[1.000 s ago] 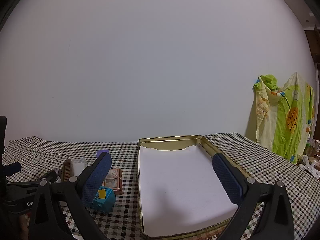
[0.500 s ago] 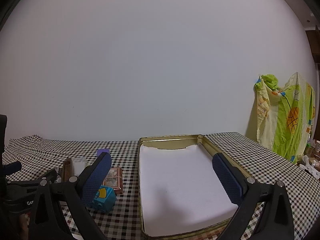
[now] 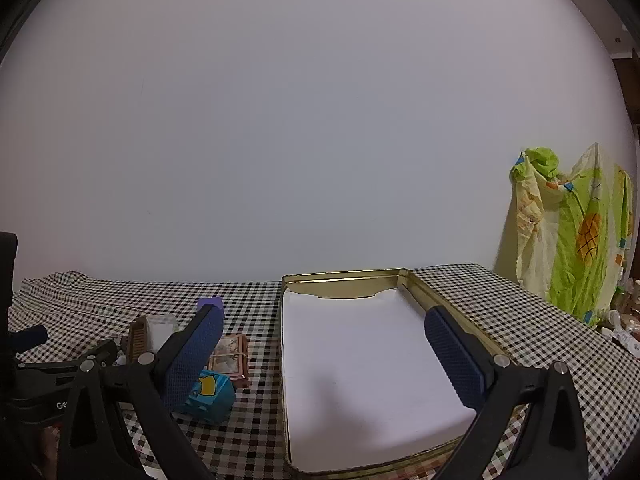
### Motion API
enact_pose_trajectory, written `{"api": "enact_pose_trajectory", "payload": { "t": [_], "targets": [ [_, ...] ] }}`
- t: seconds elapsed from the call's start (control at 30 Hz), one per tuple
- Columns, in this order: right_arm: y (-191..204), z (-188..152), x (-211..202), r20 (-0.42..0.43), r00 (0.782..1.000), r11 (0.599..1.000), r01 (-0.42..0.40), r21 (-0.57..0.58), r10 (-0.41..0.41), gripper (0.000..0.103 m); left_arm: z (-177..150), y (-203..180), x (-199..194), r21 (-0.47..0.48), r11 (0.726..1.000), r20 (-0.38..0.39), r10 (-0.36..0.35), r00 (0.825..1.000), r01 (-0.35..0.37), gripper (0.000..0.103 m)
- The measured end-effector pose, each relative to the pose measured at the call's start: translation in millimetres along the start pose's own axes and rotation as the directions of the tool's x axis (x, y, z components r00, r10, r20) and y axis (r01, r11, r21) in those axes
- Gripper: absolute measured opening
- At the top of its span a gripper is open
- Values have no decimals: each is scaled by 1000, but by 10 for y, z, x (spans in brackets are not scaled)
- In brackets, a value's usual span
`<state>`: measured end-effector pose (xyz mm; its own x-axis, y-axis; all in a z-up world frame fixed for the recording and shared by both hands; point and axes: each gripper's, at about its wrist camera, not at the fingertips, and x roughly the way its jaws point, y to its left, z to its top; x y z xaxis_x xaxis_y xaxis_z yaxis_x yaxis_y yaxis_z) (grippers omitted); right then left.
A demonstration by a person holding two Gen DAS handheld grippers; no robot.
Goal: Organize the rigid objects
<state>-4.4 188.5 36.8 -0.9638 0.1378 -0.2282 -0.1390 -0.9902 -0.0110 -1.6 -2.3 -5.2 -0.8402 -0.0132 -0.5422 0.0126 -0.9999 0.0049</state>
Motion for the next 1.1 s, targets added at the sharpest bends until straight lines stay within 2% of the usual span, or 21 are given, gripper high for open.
{"api": "enact_pose_trajectory", "payload": {
  "t": [0.2, 0.43, 0.6, 0.73, 0.83, 0.87, 0.93, 0.97, 1.0, 1.07, 1.1],
  "targets": [
    [-3, 11, -27, 1, 1000, 1000, -18, -9, 18, 102, -22, 26, -17, -12, 1000, -11, 0, 1000, 0, 102],
    [24, 17, -53, 14, 999, 998, -41, -42, 42, 102, -88, 153, -140, -6, 999, -44, -32, 999, 32, 102],
    [82, 13, -49, -3, 994, 991, -110, -75, 110, 102, -156, 400, -226, -19, 999, -85, -41, 995, 40, 102],
    [84, 7, 3, -68, 975, 973, -217, -84, 212, 102, -238, 547, -213, -30, 995, -165, -102, 981, 98, 102],
    [21, -18, -11, -104, 963, 965, -256, -57, 249, 102, -296, 507, -246, 12, 989, -209, -140, 968, 145, 102],
    [-29, -27, -20, -117, 959, 963, -264, -45, 258, 102, -306, 466, -246, -2, 993, -220, -118, 968, 121, 102],
    [-142, -60, -41, -155, 948, 960, -282, -6, 277, 102, -316, 390, -235, 26, 987, -243, -149, 958, 160, 102],
    [-191, -93, -53, -175, 942, 958, -287, 12, 285, 102, -322, 340, -212, 47, 985, -254, -151, 955, 168, 102],
    [-214, -154, -87, -203, 935, 956, -292, 31, 292, 102, -328, 293, -185, 44, 990, -259, -115, 959, 131, 102],
    [-303, -218, -111, -259, 915, 951, -304, 58, 309, 102, -344, 212, -89, 83, 990, -285, -87, 955, 115, 99],
    [-350, -246, -143, -272, 909, 948, -309, 75, 317, 102, -351, 186, -39, 95, 989, -297, -79, 952, 112, 93]
  ]
}}
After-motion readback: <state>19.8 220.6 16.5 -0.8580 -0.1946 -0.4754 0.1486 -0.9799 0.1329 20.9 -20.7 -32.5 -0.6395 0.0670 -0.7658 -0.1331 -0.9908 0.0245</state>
